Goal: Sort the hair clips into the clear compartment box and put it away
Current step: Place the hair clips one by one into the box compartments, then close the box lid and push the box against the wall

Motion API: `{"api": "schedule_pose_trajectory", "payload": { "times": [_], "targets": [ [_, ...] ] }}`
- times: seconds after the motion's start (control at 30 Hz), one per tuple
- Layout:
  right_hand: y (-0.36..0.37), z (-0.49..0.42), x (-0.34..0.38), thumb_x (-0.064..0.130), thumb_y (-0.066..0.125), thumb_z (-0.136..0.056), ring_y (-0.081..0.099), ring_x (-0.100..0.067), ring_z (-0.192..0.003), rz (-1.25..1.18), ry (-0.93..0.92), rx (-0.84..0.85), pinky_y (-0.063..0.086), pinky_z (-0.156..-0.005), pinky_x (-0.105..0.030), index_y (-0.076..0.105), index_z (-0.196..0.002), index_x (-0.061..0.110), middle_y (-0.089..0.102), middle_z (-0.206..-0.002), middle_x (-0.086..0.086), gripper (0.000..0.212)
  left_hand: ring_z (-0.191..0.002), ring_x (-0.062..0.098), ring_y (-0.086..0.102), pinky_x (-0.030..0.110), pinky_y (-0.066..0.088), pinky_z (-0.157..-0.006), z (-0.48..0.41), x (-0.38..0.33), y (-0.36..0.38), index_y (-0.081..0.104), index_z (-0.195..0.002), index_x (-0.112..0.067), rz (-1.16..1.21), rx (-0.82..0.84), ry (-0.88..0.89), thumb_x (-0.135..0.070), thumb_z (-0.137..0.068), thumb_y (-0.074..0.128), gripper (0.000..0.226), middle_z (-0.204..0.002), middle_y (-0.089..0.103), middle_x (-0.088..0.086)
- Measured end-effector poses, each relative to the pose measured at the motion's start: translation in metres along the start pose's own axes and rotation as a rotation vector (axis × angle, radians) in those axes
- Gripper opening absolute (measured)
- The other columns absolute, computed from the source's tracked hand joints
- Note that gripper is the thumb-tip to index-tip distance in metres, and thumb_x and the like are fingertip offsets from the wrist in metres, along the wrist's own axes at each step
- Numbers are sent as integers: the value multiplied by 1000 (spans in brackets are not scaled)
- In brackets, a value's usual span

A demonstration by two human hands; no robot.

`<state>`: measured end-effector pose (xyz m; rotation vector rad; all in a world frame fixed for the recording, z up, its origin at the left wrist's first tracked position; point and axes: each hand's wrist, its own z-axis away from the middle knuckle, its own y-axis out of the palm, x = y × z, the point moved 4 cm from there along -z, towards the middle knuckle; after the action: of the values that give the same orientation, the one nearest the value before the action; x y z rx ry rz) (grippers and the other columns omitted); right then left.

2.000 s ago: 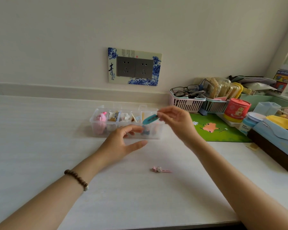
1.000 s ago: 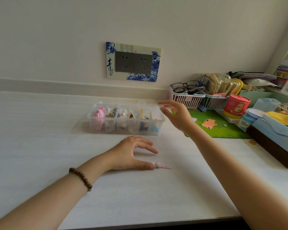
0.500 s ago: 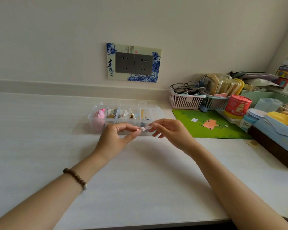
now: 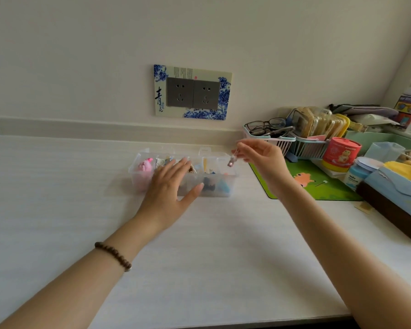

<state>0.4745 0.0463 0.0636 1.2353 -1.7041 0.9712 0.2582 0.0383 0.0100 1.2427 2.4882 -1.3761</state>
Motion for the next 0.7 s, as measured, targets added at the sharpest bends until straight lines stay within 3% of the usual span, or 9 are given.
{"api": "schedule_pose_trajectory", "payload": {
  "times": [0.1,0.27,0.4,0.5,0.6,0.7],
  "targets": [
    [-1,-25,-6,10,62,-86,66,2,-63,189,-47,-60,53,-69,-12,65,-95,6,70,-78,-2,10,-142,12,11,29,0,-115,0,11,6,24,-144,-20,-120,118,-55,-72,-75,13,86,-153,23,-5],
    [14,-38,-26,13,66,-83,67,0,-70,388,2,95,53,-76,-14,70,-95,9,74,-87,-7,13,-142,12,11,31,0,-116,0,15,8,23,-144,-21,-146,139,-50,-75,-75,4,90,-153,23,-5],
    [10,-38,-37,30,67,-82,57,-13,-89,695,-42,-15,46,-90,-39,71,-100,25,70,-107,2,19,-142,11,9,33,2,-116,0,15,9,25,-144,-22,-153,125,-36,-75,-75,4,89,-153,24,-6],
    [8,-41,-41,27,63,-85,57,-18,-96,509,4,-39,47,-88,-36,67,-107,19,66,-114,-4,24,-142,13,9,31,-2,-115,-6,16,1,29,-142,-22,-147,122,-43,-72,-75,9,86,-152,26,-5],
    [10,-46,-48,26,58,-90,55,-14,-103,346,118,-26,41,-86,-27,59,-120,12,62,-122,-5,33,-140,22,21,38,11,-115,-25,33,-20,34,-139,-16,-123,42,-129,-70,-77,14,85,-149,34,3],
    [15,-52,-60,37,57,-89,52,-20,-113,195,293,43,43,-96,-34,46,-132,10,54,-131,-8,52,-135,29,29,39,21,-112,-49,67,-36,37,-137,-8,-106,-40,-302,-60,-87,37,72,-144,39,12]
  ]
}}
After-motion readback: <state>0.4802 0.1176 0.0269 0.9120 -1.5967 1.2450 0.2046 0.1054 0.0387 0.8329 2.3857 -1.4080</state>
